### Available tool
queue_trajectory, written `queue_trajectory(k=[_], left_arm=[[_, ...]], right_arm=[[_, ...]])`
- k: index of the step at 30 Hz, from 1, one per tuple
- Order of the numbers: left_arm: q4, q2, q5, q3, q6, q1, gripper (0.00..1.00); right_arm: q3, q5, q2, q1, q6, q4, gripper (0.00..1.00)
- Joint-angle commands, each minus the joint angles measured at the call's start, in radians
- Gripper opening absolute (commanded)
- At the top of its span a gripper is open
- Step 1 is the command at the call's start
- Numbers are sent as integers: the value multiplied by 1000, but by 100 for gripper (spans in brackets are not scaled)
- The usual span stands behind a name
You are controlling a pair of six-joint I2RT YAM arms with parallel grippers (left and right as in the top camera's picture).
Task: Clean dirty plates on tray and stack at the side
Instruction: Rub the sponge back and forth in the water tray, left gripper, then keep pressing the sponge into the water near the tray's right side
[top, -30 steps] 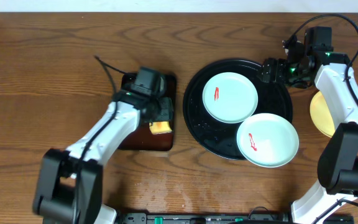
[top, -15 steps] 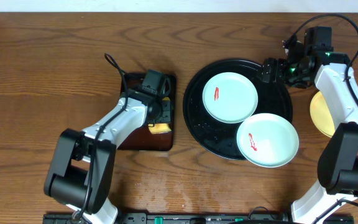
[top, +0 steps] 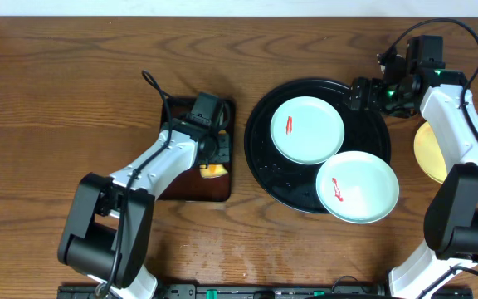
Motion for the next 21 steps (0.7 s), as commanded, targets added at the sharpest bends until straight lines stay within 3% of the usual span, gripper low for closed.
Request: queue_trajectory(k=[1, 8, 21], left_arm=[[-16, -32, -56, -2, 6, 34, 7], [-41, -107, -24, -2, 6, 84, 7], [-69, -158, 391, -2, 3, 220, 7]], right_arm=[[18, -4, -21, 4, -2, 0, 99], [18, -4, -21, 4, -2, 0, 99], [18, -4, -21, 4, -2, 0, 99]])
